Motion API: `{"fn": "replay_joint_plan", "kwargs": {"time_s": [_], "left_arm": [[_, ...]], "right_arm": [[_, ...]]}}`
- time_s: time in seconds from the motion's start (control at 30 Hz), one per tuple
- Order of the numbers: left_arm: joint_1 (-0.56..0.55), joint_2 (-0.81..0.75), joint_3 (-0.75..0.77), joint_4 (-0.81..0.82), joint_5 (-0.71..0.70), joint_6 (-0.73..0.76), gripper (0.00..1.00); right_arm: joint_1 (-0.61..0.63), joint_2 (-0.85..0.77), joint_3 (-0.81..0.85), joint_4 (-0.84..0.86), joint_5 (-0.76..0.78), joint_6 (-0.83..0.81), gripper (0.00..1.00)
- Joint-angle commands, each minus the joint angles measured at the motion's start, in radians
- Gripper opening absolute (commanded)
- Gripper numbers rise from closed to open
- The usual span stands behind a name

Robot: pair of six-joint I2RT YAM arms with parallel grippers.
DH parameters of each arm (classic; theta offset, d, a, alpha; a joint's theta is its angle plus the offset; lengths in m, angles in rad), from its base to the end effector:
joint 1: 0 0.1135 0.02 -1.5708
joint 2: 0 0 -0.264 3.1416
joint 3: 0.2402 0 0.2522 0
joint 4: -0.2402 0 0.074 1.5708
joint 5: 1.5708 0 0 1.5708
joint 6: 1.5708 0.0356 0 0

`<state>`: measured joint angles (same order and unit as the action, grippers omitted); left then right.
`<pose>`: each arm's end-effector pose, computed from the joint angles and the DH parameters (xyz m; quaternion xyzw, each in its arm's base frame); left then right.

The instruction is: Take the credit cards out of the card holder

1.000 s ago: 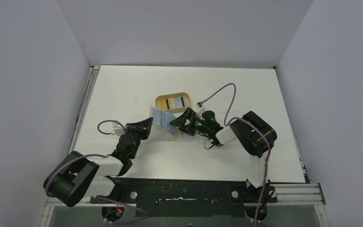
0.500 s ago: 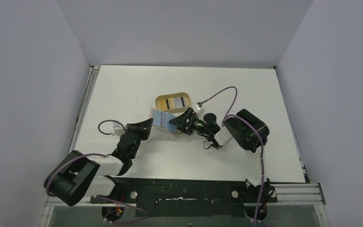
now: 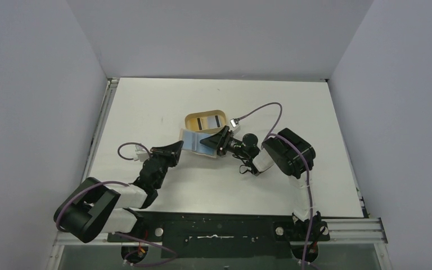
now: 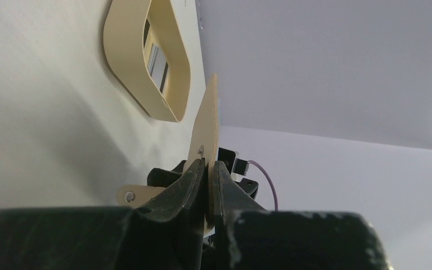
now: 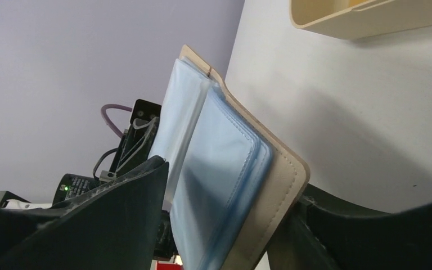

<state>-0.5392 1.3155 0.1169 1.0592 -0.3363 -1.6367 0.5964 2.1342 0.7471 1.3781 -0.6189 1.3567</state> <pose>0.1818 -0.0951 0.1476 -0.4818 0.5775 -0.5143 0.4122 0.2926 0.2236 0.1059 0.0520 0.7078 0.6766 0.1962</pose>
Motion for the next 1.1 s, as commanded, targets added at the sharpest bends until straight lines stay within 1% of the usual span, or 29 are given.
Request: {"fn": "replay_joint_plan", "kwargs": {"time_s": [0.0,0.03,0.13,0.17,0.37,0.47,0.73,0.83,0.93,1.07], "left_arm": [[0.007,-0.007,0.022,0.08,0.004,0.023,0.0],[0.007,-0.007,0.019,0.077,0.002,0.025,0.0],[0.007,-0.006,0.015,0.061,0.002,0.03,0.0],[0.007,-0.002,0.014,0.061,0.002,0.031,0.0],[0.007,0.017,0.007,0.075,0.006,0.04,0.0],[0.007,0.012,0.011,0.062,0.008,0.039,0.07],[0.007,-0.037,0.024,-0.011,0.014,0.056,0.07],[0.007,-0.06,0.032,-0.047,0.015,0.068,0.07],[0.007,-0.082,0.048,-0.089,0.025,0.092,0.0],[0.007,-0.109,0.07,-0.145,0.034,0.124,0.0]], "right_arm": [[-0.003,-0.029,0.031,0.115,-0.021,-0.005,0.51],[-0.003,-0.031,0.03,0.115,-0.023,-0.005,0.43],[-0.003,-0.033,0.024,0.116,-0.027,0.0,0.08],[-0.003,-0.033,0.021,0.115,-0.028,0.001,0.0],[-0.002,-0.035,0.008,0.115,-0.032,-0.002,0.0],[-0.003,-0.037,0.008,0.116,-0.034,0.0,0.0],[-0.003,-0.039,-0.001,0.116,-0.038,-0.001,0.0],[-0.003,-0.035,-0.003,0.115,-0.036,0.006,0.0],[-0.001,-0.031,-0.001,0.115,-0.039,0.011,0.0],[-0.001,-0.035,0.011,0.089,-0.048,-0.002,0.0]]}}
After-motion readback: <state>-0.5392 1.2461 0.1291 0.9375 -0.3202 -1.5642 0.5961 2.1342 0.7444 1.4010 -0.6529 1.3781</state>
